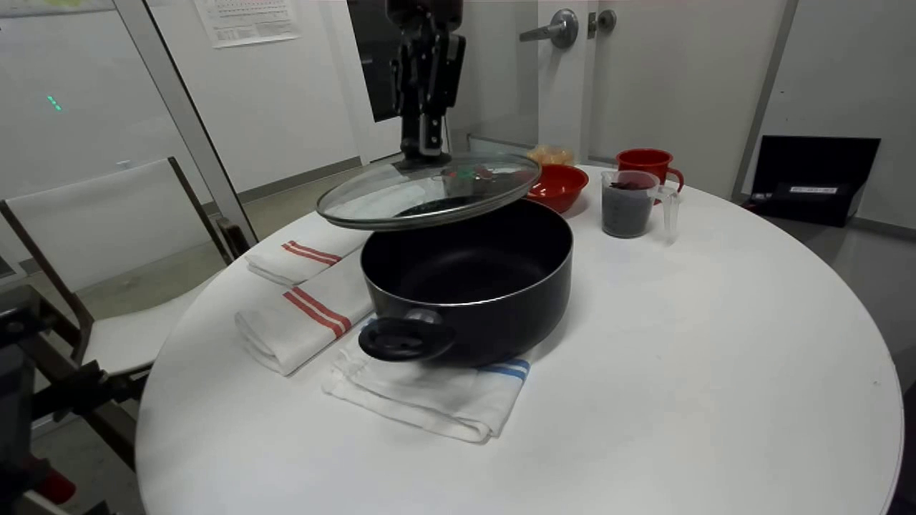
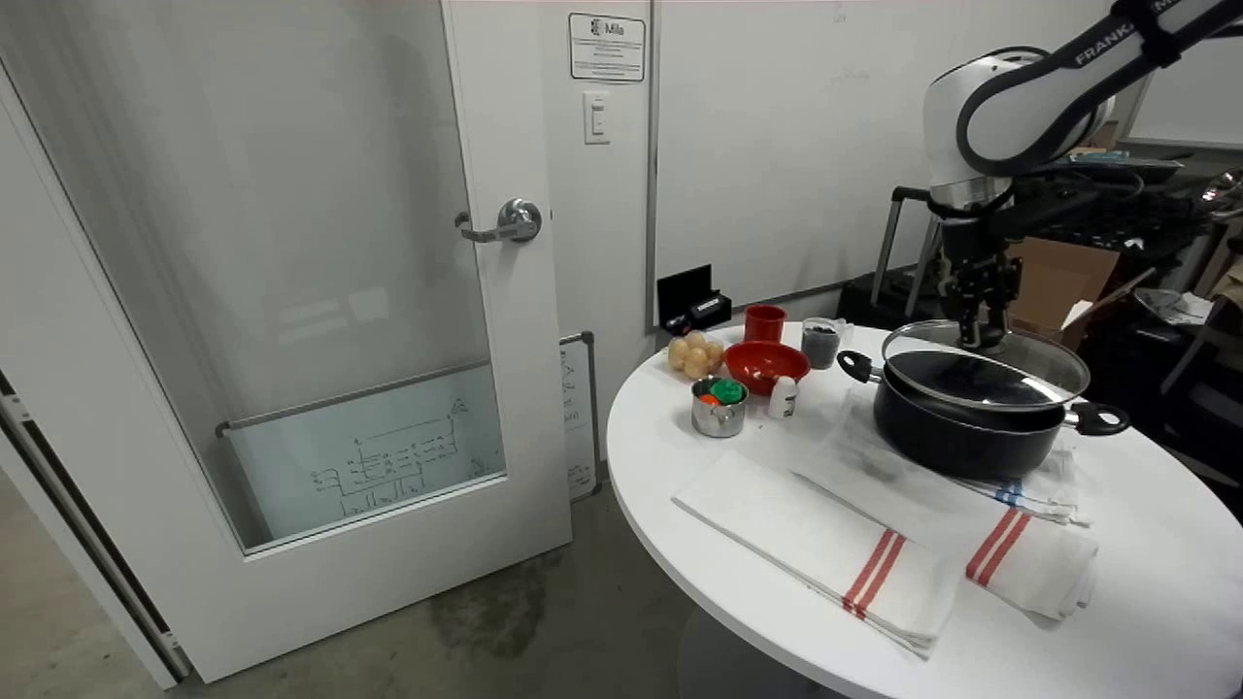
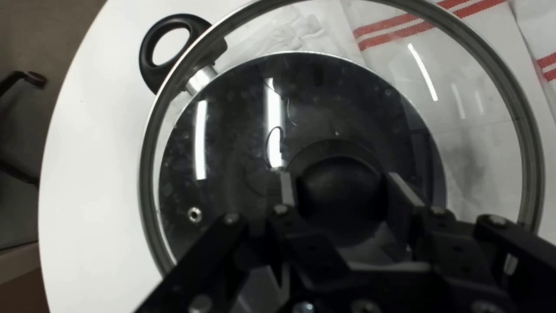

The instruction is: Pick up the lid and cover the pot

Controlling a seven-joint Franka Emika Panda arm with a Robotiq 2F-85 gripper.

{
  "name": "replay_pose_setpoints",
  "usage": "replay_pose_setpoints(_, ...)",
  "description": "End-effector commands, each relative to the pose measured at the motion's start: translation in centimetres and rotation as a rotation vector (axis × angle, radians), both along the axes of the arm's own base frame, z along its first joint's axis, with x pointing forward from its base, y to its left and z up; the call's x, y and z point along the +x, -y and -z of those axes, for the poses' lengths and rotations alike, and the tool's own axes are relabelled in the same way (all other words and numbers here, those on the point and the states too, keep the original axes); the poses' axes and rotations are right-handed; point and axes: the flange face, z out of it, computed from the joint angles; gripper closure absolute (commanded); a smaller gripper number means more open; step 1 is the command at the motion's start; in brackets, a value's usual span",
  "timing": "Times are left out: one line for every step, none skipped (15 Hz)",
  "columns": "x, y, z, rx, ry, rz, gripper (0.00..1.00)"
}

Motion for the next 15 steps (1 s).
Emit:
replay_pose_setpoints(0.8,1.5,-0.1,0.029,0.025,0.074,0.75)
replay_pose_setpoints(0.9,1.9,0.1,0.041,0.030,0.092,0.75)
replay_pose_setpoints(0.9,2.3,0.3,0.050,0.036,0.107,0.75)
replay_pose_setpoints(1.0,2.6,0.5,0.062,0.041,0.123,0.75)
replay_pose_setpoints(1.0,3.0,0.8,0.068,0.046,0.138,0.75)
replay_pose_setpoints(1.0,3.4,1.0,0.074,0.049,0.151,0.75)
replay_pose_setpoints(1.1,3.7,1.2,0.076,0.052,0.161,0.75)
replay_pose_setpoints(1.1,4.1,1.4,0.078,0.055,0.171,0.75)
replay_pose_setpoints(1.1,4.4,1.5,0.080,0.058,0.178,0.75)
replay_pose_setpoints(1.1,4.7,1.7,0.080,0.059,0.185,0.75)
replay_pose_setpoints(1.1,4.9,1.8,0.080,0.060,0.191,0.75)
replay_pose_setpoints(1.1,5.1,1.9,0.080,0.060,0.195,0.75)
replay_pose_setpoints(1.1,5.4,2.0,0.080,0.061,0.199,0.75)
replay_pose_setpoints(1.1,5.6,2.0,0.079,0.061,0.203,0.75)
replay_pose_setpoints(1.1,5.7,2.1,0.079,0.061,0.206,0.75)
